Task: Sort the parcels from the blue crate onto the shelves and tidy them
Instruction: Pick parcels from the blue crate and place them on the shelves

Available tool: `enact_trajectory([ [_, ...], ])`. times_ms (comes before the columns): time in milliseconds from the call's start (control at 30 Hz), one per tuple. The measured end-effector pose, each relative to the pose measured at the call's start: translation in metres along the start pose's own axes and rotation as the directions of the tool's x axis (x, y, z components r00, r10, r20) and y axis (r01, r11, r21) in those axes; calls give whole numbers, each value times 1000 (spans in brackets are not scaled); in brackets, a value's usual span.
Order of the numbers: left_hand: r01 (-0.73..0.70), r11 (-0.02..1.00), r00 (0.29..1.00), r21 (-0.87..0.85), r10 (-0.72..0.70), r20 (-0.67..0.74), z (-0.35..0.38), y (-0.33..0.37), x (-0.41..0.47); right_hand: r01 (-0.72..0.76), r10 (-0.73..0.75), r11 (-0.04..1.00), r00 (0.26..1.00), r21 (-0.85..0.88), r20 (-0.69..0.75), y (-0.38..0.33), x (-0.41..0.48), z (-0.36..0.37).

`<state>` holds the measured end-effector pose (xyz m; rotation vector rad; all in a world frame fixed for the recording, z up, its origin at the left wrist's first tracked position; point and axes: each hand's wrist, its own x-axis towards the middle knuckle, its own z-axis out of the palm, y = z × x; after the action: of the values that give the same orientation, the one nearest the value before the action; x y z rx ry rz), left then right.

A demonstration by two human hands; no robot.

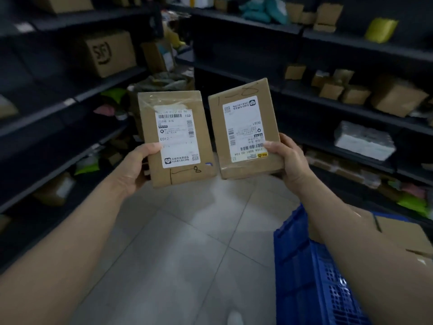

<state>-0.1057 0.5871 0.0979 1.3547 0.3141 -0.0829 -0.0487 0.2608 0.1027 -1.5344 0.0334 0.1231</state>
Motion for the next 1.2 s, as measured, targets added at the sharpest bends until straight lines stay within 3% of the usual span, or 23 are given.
enact_trajectory([
  [200,-67,998,982,-12,64,-180,-56,14,-20,-54,41,997,976,52,215,-1,54,74],
  [400,-124,992,937,31,127,-325,-72,23,-33,-43,13,997,906,63,423,-12,99,118],
  [800,-136,991,724,18,112,-681,-118,14,-101,-43,59,998,740,-40,670,-4,135,242],
  [933,-163,986,649,-25,88,-756,-154,2,-133,-36,89,996,661,-86,745,0,120,293],
  [1200,-246,965,514,-93,49,-856,-248,-12,-190,10,69,996,599,-94,798,15,68,413],
])
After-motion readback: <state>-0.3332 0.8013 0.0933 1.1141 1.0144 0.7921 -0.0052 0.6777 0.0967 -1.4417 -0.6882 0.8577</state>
